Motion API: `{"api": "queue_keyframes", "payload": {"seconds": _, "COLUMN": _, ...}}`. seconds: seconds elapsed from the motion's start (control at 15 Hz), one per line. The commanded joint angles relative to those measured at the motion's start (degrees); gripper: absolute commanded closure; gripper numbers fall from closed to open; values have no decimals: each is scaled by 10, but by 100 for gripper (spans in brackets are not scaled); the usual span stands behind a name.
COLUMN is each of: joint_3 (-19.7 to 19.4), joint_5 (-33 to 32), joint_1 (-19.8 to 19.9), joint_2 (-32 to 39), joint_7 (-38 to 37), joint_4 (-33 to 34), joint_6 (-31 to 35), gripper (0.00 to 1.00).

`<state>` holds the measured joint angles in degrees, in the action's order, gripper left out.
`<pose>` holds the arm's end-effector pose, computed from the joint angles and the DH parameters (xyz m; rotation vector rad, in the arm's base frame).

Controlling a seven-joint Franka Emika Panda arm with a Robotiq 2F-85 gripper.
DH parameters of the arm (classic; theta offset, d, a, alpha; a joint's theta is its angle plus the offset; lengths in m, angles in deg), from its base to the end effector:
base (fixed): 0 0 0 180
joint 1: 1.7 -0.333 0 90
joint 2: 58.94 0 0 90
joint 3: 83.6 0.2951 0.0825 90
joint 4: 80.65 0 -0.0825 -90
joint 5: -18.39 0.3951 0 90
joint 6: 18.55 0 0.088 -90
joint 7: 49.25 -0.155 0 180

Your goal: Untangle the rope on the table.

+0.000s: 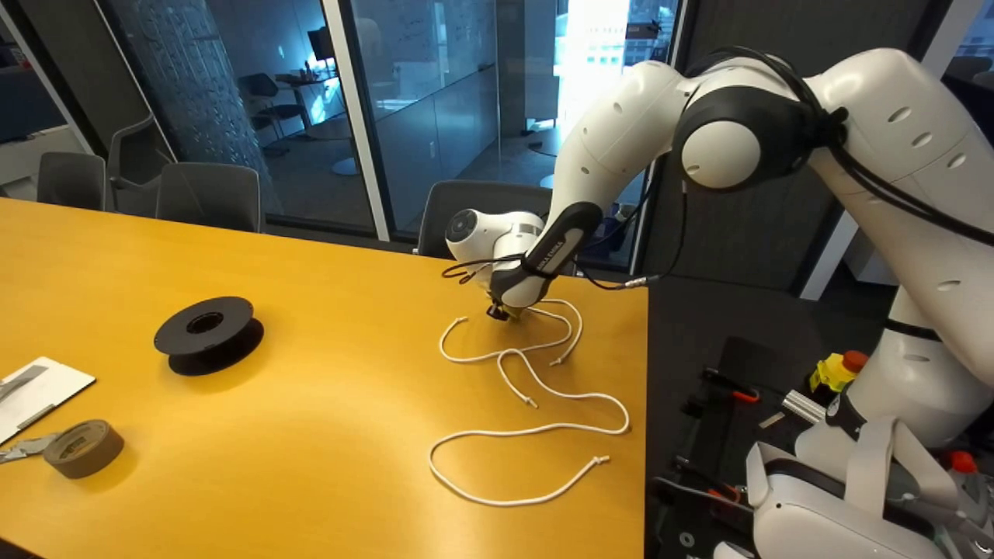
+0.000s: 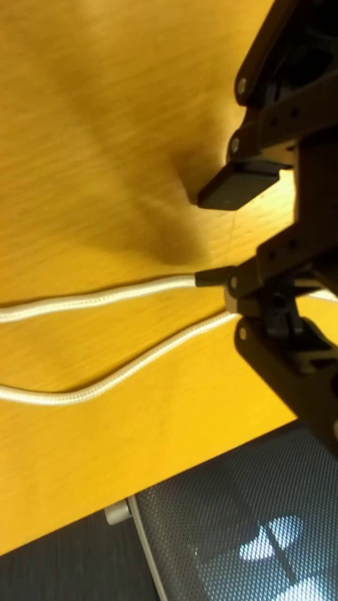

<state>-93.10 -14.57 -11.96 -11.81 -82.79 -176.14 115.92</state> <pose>0.6537 -0.0175 0.0581 2.6171 -0.1132 0.0142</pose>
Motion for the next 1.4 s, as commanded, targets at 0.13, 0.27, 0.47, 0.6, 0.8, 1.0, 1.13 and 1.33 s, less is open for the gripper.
{"api": "queue_keyframes", "payload": {"seconds": 0.13, "joint_3": 30, "joint_5": 93, "joint_1": 13, "joint_2": -59, "joint_7": 111, "joint_4": -41, "joint_6": -3, "gripper": 10}}
{"api": "queue_keyframes", "payload": {"seconds": 0.27, "joint_3": 28, "joint_5": 108, "joint_1": 10, "joint_2": -70, "joint_7": 121, "joint_4": -40, "joint_6": -4, "gripper": 0}}
{"api": "queue_keyframes", "payload": {"seconds": 0.47, "joint_3": 10, "joint_5": 108, "joint_1": 3, "joint_2": -80, "joint_7": 101, "joint_4": -31, "joint_6": 5, "gripper": 0}}
{"api": "queue_keyframes", "payload": {"seconds": 0.6, "joint_3": 0, "joint_5": 104, "joint_1": 4, "joint_2": -84, "joint_7": 95, "joint_4": -22, "joint_6": 5, "gripper": 0}}
{"api": "queue_keyframes", "payload": {"seconds": 0.8, "joint_3": -18, "joint_5": 94, "joint_1": 4, "joint_2": -83, "joint_7": 85, "joint_4": -9, "joint_6": 9, "gripper": 0}}
{"api": "queue_keyframes", "payload": {"seconds": 1.0, "joint_3": -32, "joint_5": 93, "joint_1": 11, "joint_2": -73, "joint_7": 87, "joint_4": 9, "joint_6": 13, "gripper": 0}}
{"api": "queue_keyframes", "payload": {"seconds": 1.13, "joint_3": -38, "joint_5": 98, "joint_1": 20, "joint_2": -63, "joint_7": 91, "joint_4": 21, "joint_6": 14, "gripper": 0}}
{"api": "queue_keyframes", "payload": {"seconds": 1.33, "joint_3": -45, "joint_5": 102, "joint_1": 33, "joint_2": -48, "joint_7": 90, "joint_4": 42, "joint_6": 17, "gripper": 0}}
